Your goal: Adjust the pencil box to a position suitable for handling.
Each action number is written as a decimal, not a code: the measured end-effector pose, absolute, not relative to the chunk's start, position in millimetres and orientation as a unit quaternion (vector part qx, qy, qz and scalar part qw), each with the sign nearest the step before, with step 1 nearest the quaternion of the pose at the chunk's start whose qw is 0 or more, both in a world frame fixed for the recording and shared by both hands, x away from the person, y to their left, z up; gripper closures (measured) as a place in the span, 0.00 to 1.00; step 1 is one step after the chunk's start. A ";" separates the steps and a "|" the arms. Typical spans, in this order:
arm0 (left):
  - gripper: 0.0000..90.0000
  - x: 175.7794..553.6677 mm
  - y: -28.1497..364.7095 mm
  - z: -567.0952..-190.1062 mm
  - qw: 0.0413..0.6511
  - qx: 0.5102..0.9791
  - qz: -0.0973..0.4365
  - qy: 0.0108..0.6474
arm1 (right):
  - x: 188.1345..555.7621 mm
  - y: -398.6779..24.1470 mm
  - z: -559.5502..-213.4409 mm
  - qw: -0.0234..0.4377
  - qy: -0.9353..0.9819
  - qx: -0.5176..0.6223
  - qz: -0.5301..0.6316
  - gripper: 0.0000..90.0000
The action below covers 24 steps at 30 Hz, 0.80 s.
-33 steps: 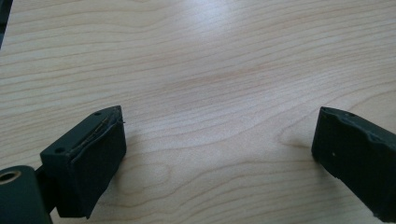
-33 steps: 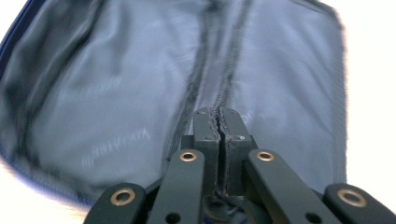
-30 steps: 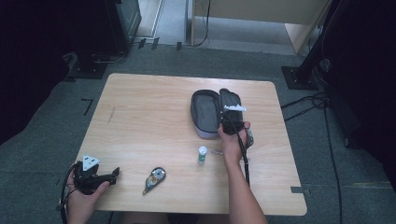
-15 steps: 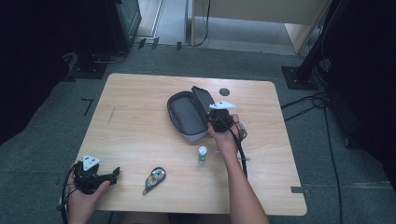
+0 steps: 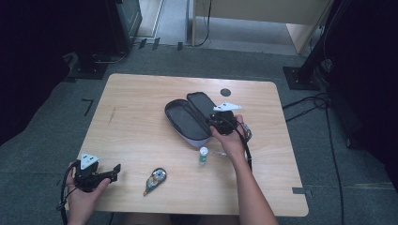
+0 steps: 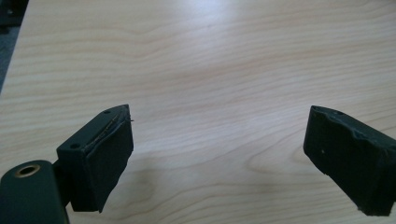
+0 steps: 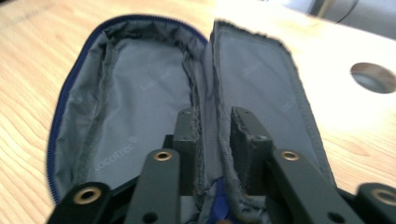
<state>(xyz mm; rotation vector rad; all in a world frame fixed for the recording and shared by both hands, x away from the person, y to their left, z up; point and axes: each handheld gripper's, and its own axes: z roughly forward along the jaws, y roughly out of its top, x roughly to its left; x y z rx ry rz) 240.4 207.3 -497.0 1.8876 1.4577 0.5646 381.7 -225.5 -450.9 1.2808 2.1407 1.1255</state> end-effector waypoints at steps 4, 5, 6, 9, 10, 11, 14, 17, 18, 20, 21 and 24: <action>0.10 246.3 193.1 -488.4 0.358 0.728 0.206 0.547 | 365.0 -230.5 -446.5 0.205 0.741 0.511 0.386 0.70; 0.10 248.7 188.8 -486.0 0.361 0.731 0.203 0.542 | 360.5 -233.9 -446.8 0.202 0.731 0.523 0.390 0.68; 0.10 251.2 184.4 -483.5 0.364 0.734 0.201 0.536 | 355.9 -237.5 -447.1 0.194 0.720 0.536 0.395 0.67; 0.10 258.5 174.4 -476.0 0.367 0.740 0.208 0.523 | 343.1 -246.6 -448.8 0.187 0.703 0.559 0.399 0.68; 0.10 261.4 171.9 -474.3 0.368 0.739 0.210 0.524 | 339.3 -248.7 -450.2 0.186 0.701 0.562 0.398 0.69; 0.10 264.7 169.4 -473.1 0.368 0.737 0.213 0.525 | 336.1 -250.4 -452.3 0.187 0.701 0.562 0.397 0.70; 0.10 276.0 162.1 -470.8 0.366 0.740 0.214 0.522 | 328.3 -253.4 -459.8 0.181 0.699 0.568 0.395 0.69; 0.10 287.9 154.9 -469.8 0.361 0.746 0.213 0.519 | 324.0 -255.2 -464.1 0.164 0.692 0.579 0.398 0.69; 0.10 291.6 153.3 -469.1 0.362 0.746 0.210 0.517 | 323.6 -255.7 -465.4 0.157 0.692 0.580 0.400 0.69; 0.10 297.7 150.3 -466.9 0.366 0.745 0.208 0.518 | 323.7 -255.8 -466.7 0.146 0.691 0.584 0.400 0.69; 0.10 300.1 149.5 -465.4 0.366 0.746 0.206 0.517 | 324.4 -256.3 -467.2 0.136 0.689 0.585 0.407 0.70; 0.10 304.6 147.6 -463.1 0.370 0.744 0.208 0.516 | 327.1 -255.6 -469.0 0.112 0.682 0.594 0.412 0.71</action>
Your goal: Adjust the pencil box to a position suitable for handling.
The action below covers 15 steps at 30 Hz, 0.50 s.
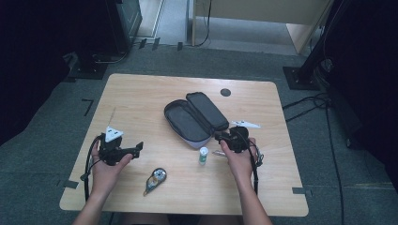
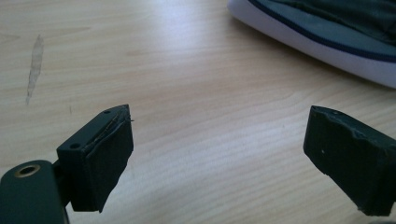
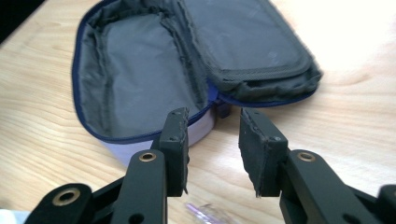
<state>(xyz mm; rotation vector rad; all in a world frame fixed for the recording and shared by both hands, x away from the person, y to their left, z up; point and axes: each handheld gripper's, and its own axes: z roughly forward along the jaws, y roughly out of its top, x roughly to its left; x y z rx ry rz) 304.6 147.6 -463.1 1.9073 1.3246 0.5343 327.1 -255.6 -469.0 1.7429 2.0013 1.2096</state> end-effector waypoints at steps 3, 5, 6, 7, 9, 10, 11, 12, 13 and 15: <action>0.10 310.9 145.5 -462.6 0.371 0.744 0.208 0.516 | 330.9 -250.7 -472.9 0.100 0.688 0.596 0.402 0.73; 0.10 312.4 144.8 -465.0 0.369 0.746 0.205 0.515 | 333.8 -245.9 -475.9 0.092 0.690 0.599 0.397 0.71; 0.10 312.7 144.6 -466.6 0.367 0.748 0.203 0.515 | 335.7 -244.0 -477.3 0.087 0.689 0.601 0.397 0.70; 0.10 312.7 144.6 -466.6 0.367 0.748 0.203 0.515 | 335.7 -244.0 -477.3 0.087 0.689 0.601 0.397 0.70; 0.10 312.4 144.5 -469.4 0.369 0.747 0.201 0.515 | 342.3 -241.1 -480.7 0.084 0.678 0.614 0.395 0.66; 0.10 311.8 144.9 -471.0 0.367 0.751 0.199 0.513 | 344.9 -240.9 -482.1 0.079 0.670 0.622 0.397 0.65; 0.10 311.8 144.9 -471.0 0.367 0.751 0.199 0.513 | 344.9 -240.9 -482.1 0.079 0.670 0.622 0.397 0.65; 0.10 311.6 145.2 -471.6 0.367 0.751 0.199 0.511 | 349.4 -241.4 -484.1 0.073 0.660 0.635 0.395 0.62; 0.10 311.7 146.1 -472.0 0.370 0.749 0.198 0.512 | 351.0 -241.3 -484.8 0.069 0.654 0.640 0.399 0.62; 0.10 312.2 146.9 -472.0 0.370 0.749 0.199 0.513 | 352.9 -240.9 -485.3 0.065 0.649 0.644 0.399 0.62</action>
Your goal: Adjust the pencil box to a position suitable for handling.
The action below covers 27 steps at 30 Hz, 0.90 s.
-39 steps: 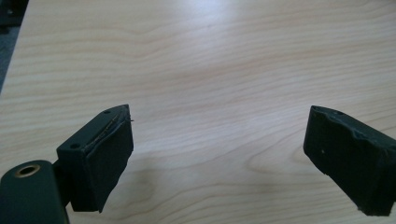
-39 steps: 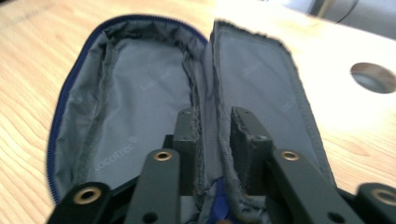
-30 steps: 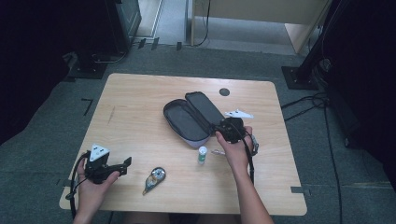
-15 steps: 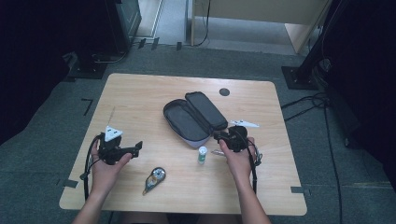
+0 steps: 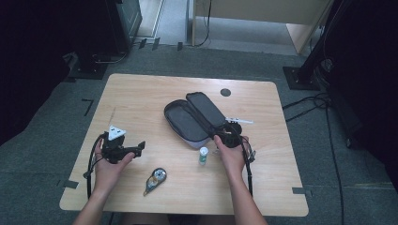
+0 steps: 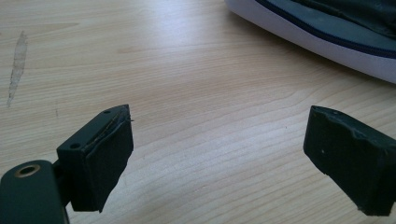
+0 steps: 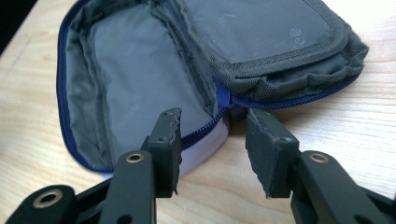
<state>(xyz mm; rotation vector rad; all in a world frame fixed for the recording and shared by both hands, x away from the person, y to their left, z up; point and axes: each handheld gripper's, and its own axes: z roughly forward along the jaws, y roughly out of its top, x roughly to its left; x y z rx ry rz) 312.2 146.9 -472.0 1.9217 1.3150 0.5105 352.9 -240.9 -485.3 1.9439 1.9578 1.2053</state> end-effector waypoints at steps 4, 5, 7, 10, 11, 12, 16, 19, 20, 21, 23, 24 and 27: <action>0.10 315.2 147.8 -474.1 0.366 0.750 0.201 0.512 | 361.2 -234.4 -484.0 0.064 0.640 0.655 0.397 0.62; 0.10 315.7 147.7 -474.7 0.364 0.752 0.203 0.511 | 362.5 -233.9 -483.8 0.066 0.638 0.658 0.396 0.62; 0.10 316.3 147.2 -475.4 0.362 0.752 0.206 0.510 | 365.7 -232.8 -485.0 0.068 0.631 0.668 0.389 0.62; 0.10 319.9 145.8 -477.6 0.362 0.754 0.205 0.508 | 371.1 -230.1 -487.9 0.065 0.633 0.676 0.372 0.63; 0.10 320.7 145.5 -477.5 0.362 0.754 0.205 0.508 | 373.0 -228.6 -489.3 0.065 0.637 0.676 0.366 0.64; 0.10 321.4 145.3 -477.3 0.362 0.754 0.205 0.508 | 374.5 -226.4 -490.6 0.063 0.639 0.677 0.360 0.64; 0.10 322.5 143.5 -475.9 0.366 0.754 0.204 0.505 | 378.2 -223.6 -494.3 0.077 0.643 0.678 0.347 0.82; 0.10 323.4 142.0 -475.3 0.366 0.756 0.205 0.503 | 377.8 -223.6 -492.8 0.089 0.645 0.677 0.343 0.91; 0.10 324.3 141.0 -475.0 0.366 0.756 0.209 0.500 | 379.5 -224.0 -491.8 0.117 0.667 0.653 0.338 0.94; 0.10 324.5 140.8 -474.8 0.366 0.757 0.209 0.499 | 380.2 -224.3 -491.4 0.122 0.677 0.643 0.338 0.97; 0.17 324.6 140.3 -474.4 0.367 0.757 0.210 0.498 | 380.7 -224.9 -490.6 0.124 0.681 0.637 0.339 0.98; 0.17 325.2 138.6 -474.1 0.371 0.756 0.206 0.499 | 381.4 -227.2 -488.5 0.130 0.693 0.612 0.358 0.98; 0.17 327.8 134.6 -474.5 0.374 0.755 0.204 0.498 | 381.5 -228.0 -485.2 0.146 0.710 0.579 0.372 0.99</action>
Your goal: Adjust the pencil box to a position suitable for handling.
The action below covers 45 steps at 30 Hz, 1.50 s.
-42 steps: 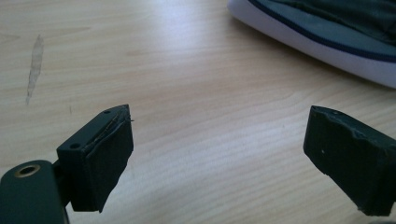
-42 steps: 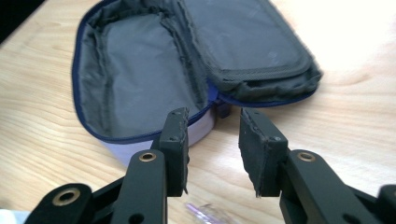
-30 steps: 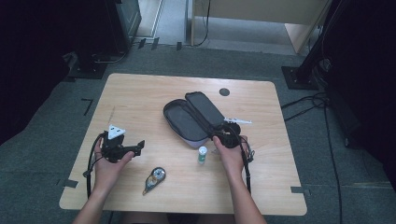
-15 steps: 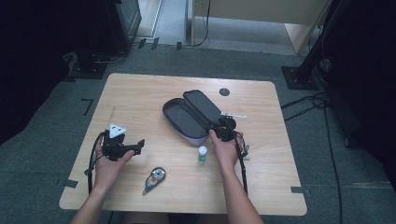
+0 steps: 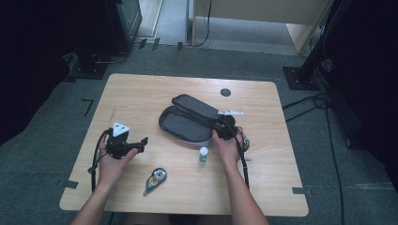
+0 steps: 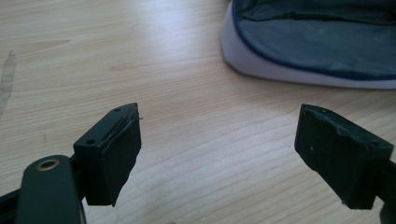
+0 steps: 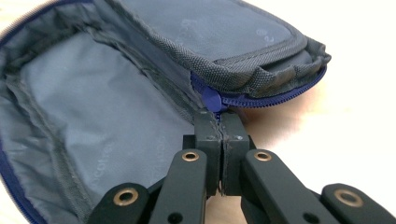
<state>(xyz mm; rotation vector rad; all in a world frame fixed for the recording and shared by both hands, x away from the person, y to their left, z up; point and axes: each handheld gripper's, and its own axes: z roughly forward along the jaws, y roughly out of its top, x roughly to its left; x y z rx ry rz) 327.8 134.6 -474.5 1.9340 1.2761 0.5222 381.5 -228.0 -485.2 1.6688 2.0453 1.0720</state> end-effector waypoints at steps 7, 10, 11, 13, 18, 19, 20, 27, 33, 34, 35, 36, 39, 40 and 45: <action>0.36 334.9 113.6 -474.5 0.383 0.760 0.210 0.481 | 383.3 -223.7 -486.8 0.145 0.755 0.512 0.384 0.98; 0.42 345.9 99.9 -474.3 0.366 0.763 0.220 0.485 | 388.1 -223.6 -488.6 0.110 0.757 0.511 0.393 0.87; 0.42 349.8 96.4 -474.5 0.361 0.764 0.219 0.488 | 388.7 -224.5 -487.9 0.105 0.749 0.520 0.398 0.79; 0.42 357.0 91.1 -476.2 0.349 0.765 0.224 0.493 | 386.9 -228.3 -482.9 0.107 0.731 0.539 0.405 0.72; 0.52 365.8 82.8 -481.8 0.323 0.768 0.233 0.502 | 383.2 -235.6 -476.7 0.080 0.704 0.584 0.396 0.64; 0.54 366.6 82.1 -483.1 0.320 0.769 0.228 0.505 | 383.9 -235.3 -478.1 0.069 0.704 0.589 0.392 0.63; 0.54 367.5 81.9 -484.3 0.317 0.768 0.225 0.509 | 384.9 -234.0 -479.8 0.062 0.704 0.593 0.385 0.63; 0.93 366.7 75.9 -489.6 0.290 0.786 0.208 0.506 | 386.3 -223.9 -485.4 0.052 0.717 0.599 0.354 0.88; 1.00 355.6 86.6 -486.6 0.309 0.783 0.189 0.505 | 380.4 -220.3 -483.2 0.079 0.736 0.565 0.365 0.99; 1.00 352.7 88.1 -486.9 0.312 0.783 0.186 0.505 | 379.1 -219.5 -483.3 0.082 0.740 0.558 0.367 0.99; 1.00 352.7 88.1 -486.9 0.312 0.783 0.186 0.505 | 377.8 -219.0 -483.5 0.082 0.743 0.553 0.368 0.99; 1.00 349.6 89.5 -487.1 0.315 0.784 0.184 0.503 | 377.8 -219.0 -483.5 0.082 0.743 0.553 0.368 0.99; 1.00 339.8 91.5 -488.6 0.317 0.785 0.184 0.498 | 374.3 -217.6 -485.4 0.077 0.748 0.551 0.363 0.99; 1.00 334.1 93.8 -490.1 0.324 0.788 0.175 0.493 | 371.5 -218.0 -486.8 0.080 0.751 0.548 0.360 0.99; 0.98 327.3 96.6 -496.3 0.338 0.780 0.171 0.499 | 366.7 -219.4 -488.3 0.081 0.748 0.550 0.363 0.97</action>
